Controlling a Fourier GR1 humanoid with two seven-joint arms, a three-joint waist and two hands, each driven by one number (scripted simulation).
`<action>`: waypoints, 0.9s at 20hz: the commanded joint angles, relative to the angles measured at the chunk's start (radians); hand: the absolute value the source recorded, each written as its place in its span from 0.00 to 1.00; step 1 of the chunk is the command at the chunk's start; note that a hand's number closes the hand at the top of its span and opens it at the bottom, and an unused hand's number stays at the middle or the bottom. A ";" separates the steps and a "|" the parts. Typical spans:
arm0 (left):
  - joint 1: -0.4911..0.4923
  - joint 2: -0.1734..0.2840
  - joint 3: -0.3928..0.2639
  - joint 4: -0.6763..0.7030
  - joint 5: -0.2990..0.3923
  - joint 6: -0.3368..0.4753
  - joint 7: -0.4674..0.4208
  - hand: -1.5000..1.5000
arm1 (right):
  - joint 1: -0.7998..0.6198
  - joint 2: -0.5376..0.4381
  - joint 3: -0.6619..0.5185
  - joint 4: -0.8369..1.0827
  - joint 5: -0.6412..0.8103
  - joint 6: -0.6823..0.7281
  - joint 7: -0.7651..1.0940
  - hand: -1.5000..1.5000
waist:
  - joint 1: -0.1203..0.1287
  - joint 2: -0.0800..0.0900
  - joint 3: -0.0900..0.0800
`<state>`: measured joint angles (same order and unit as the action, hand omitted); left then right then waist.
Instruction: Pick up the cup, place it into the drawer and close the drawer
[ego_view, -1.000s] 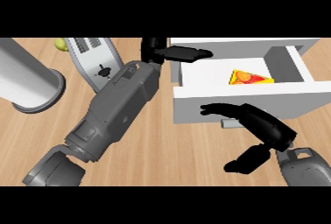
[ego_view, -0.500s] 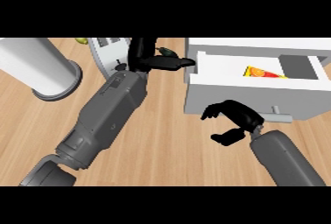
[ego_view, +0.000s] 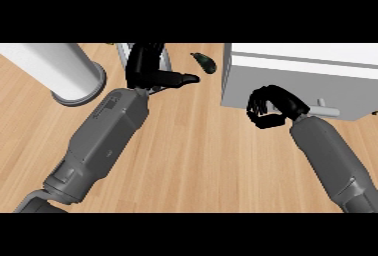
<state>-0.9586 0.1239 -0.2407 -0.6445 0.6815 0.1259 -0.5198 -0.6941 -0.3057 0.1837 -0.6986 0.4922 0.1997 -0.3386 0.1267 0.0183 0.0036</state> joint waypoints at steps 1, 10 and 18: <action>0.036 0.032 -0.003 -0.053 0.005 -0.026 0.023 0.00 | -0.122 -0.037 -0.094 0.138 -0.033 -0.032 -0.063 1.00 | 0.023 0.009 0.002; 0.090 0.079 -0.018 -0.104 0.009 -0.091 0.056 0.00 | -0.236 -0.127 -0.195 0.185 -0.101 0.001 -0.011 1.00 | 0.067 0.019 0.001; 0.117 0.085 -0.027 -0.130 0.008 -0.124 0.045 0.00 | -0.232 -0.153 -0.213 0.135 -0.139 0.053 0.000 1.00 | 0.092 0.029 0.000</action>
<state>-0.8497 0.2037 -0.2630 -0.7591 0.6889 0.0204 -0.4760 -0.7469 -0.3647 0.0579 -0.6089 0.3408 0.3857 -0.4220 0.1752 0.0273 0.0118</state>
